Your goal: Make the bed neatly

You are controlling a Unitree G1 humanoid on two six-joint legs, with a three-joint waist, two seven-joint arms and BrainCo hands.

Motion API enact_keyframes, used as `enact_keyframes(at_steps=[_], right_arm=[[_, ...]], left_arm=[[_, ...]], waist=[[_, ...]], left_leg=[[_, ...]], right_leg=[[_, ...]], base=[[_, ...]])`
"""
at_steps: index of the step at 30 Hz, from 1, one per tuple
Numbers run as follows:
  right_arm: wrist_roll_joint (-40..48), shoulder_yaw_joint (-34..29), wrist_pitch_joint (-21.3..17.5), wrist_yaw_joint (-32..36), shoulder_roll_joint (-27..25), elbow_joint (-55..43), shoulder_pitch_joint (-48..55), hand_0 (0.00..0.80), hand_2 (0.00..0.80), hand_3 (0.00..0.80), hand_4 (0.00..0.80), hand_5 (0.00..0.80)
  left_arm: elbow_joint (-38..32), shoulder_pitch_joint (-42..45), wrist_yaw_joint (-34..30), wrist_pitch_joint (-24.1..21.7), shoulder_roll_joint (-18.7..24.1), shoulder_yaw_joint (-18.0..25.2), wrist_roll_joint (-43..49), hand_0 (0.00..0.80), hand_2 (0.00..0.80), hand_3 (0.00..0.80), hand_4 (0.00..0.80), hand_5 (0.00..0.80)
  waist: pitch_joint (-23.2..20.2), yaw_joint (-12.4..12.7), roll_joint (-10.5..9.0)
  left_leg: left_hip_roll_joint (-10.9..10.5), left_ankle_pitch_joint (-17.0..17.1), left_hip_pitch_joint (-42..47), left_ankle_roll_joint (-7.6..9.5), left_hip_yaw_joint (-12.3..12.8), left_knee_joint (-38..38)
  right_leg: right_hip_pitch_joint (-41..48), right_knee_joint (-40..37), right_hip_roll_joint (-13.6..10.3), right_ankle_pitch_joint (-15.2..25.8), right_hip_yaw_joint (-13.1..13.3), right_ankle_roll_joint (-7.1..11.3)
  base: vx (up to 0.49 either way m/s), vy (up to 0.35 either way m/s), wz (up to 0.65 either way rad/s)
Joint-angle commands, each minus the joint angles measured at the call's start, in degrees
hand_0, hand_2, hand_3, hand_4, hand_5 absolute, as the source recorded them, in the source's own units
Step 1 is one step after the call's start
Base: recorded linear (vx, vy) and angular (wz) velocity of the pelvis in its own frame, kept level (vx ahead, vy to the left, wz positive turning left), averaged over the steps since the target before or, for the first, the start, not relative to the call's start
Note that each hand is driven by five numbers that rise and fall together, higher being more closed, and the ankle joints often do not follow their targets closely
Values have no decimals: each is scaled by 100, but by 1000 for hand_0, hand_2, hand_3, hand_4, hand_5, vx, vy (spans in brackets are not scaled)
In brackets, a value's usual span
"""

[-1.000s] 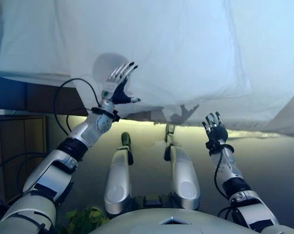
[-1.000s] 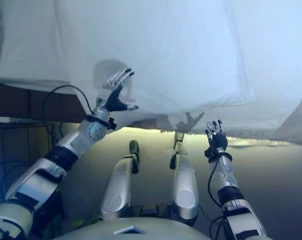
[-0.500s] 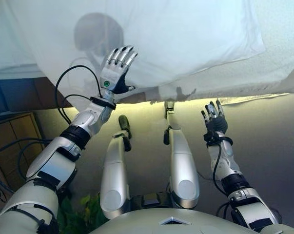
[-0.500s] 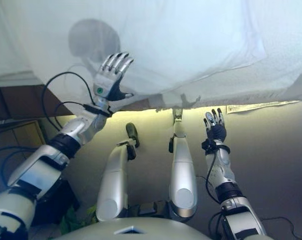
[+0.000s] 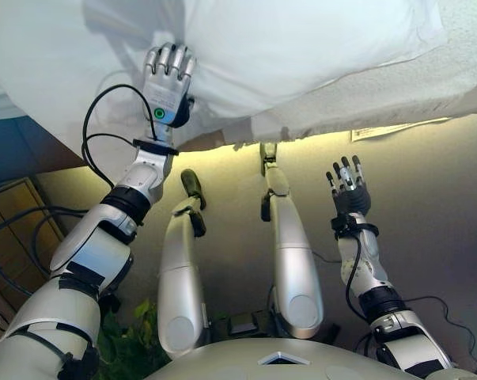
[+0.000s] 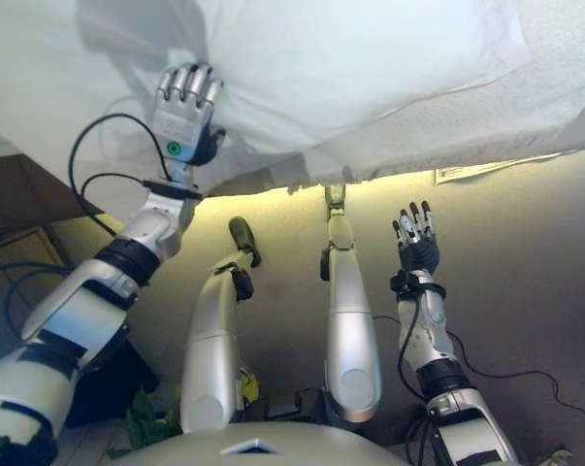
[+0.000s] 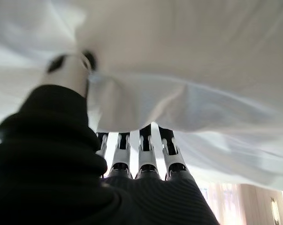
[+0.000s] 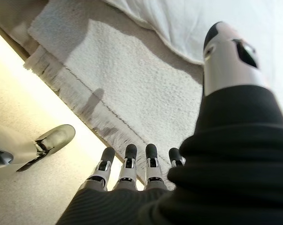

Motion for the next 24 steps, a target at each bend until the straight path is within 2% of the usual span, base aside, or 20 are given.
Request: enact_keyframes(at_steps=[1, 11, 18, 22, 24], right_arm=[[50, -85, -363, -70, -378, -744, 237, 0, 0, 0, 0, 0], [-51, -93, -281, -153, -352, -957, 375, 0, 0, 0, 0, 0], [-43, -341, -117, 72, -372, -833, 682, 0, 0, 0, 0, 0], [-51, -414, -64, 34, -332, -773, 743, 0, 0, 0, 0, 0], [-68, -433, -72, 24, -257, -710, 779, 0, 0, 0, 0, 0]], left_arm=[[-84, -17, -172, 189, 228, 253, -71, 800, 800, 800, 800, 800], [-439, 196, -324, 66, 163, 381, -252, 800, 800, 800, 800, 800], [-248, 1049, -147, -450, 144, 808, -840, 800, 800, 800, 800, 800], [-148, 1558, -85, -674, 99, 909, -700, 800, 800, 800, 800, 800], [-99, 1796, -73, -818, 214, 984, -690, 800, 800, 800, 800, 800]], waist=[[17, -49, 42], [17, -41, 114], [17, 60, 179], [17, 210, 140], [-7, 300, 105]], left_leg=[[-33, 967, -169, -66, -237, -600], [-36, 984, 52, -66, -253, -648], [-64, 956, 1017, -102, -358, -862], [-42, 867, 1671, -103, -478, -927], [-19, 833, 1991, -112, -517, -992]], right_leg=[[67, 428, -314, -251, 48, 503], [206, 561, -351, -310, 5, 486], [1202, 504, -444, -446, -169, 442], [1930, 434, -506, -542, -290, 417], [2278, 350, -540, -543, -354, 416]], base=[[6, 33, 0], [12, -1, 1], [83, 31, 1], [115, -36, 13], [125, -52, 22]])
